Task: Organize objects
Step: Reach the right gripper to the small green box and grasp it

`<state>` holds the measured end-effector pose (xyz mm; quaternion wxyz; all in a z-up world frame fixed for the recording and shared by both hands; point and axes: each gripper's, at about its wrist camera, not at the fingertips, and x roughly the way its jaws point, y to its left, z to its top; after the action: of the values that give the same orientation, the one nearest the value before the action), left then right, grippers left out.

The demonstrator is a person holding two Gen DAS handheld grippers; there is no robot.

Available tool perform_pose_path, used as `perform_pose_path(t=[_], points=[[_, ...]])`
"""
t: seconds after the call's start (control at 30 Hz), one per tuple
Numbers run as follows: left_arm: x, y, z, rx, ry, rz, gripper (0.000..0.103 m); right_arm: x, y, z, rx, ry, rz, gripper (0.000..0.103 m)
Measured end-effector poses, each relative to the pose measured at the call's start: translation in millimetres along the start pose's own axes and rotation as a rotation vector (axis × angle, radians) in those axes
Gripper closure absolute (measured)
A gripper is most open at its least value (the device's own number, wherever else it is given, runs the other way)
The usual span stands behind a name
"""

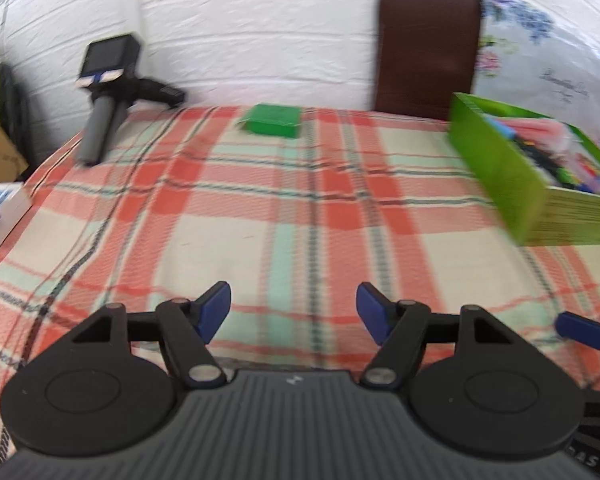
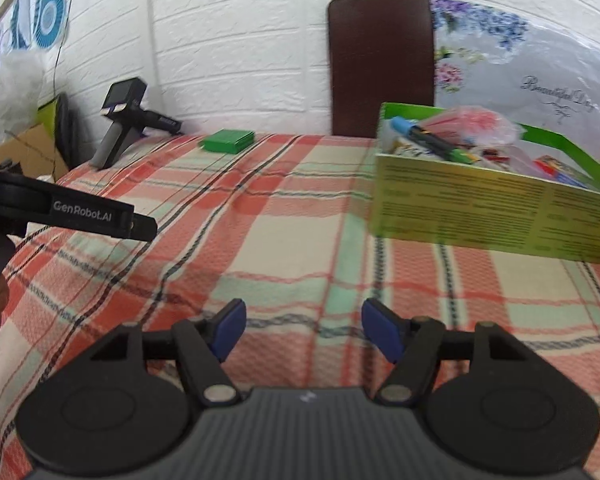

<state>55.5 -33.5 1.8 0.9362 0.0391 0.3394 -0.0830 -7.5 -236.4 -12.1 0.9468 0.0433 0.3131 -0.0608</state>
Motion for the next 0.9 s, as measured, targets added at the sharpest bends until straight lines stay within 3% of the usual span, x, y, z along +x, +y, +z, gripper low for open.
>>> perform_pose_path(t=[0.17,0.23,0.3,0.43,0.53,0.67,0.73,0.9], points=[[24.0,32.1,-1.2,-0.017,-0.006,0.078,0.032,18.4,22.1,7.7,-0.079,0.015,0.003,0.030],[33.0,44.7,-2.5,-0.007,-0.055,0.112,0.017,28.2,30.2,13.0,-0.101,0.014,0.002,0.028],[40.5,57.8,-2.7,0.003,-0.104,0.147,0.013,41.2,36.5,21.9,-0.115,0.013,0.008,0.026],[50.0,91.9,5.0,-0.137,-0.113,0.138,0.013,78.6,41.9,49.1,-0.086,0.018,0.038,0.026],[52.3,111.1,1.9,-0.265,-0.112,0.085,0.013,113.4,41.4,78.8,-0.028,0.000,0.056,0.026],[45.3,104.8,-1.5,-0.247,-0.162,0.067,0.013,161.3,49.1,131.5,0.011,-0.083,0.065,0.021],[43.1,101.1,-3.0,-0.223,-0.194,0.051,0.013,188.1,57.7,155.8,0.017,-0.113,0.064,0.011],[41.9,102.1,-2.8,-0.224,-0.229,0.017,0.013,256.2,85.3,195.6,0.056,-0.077,0.024,0.007]])
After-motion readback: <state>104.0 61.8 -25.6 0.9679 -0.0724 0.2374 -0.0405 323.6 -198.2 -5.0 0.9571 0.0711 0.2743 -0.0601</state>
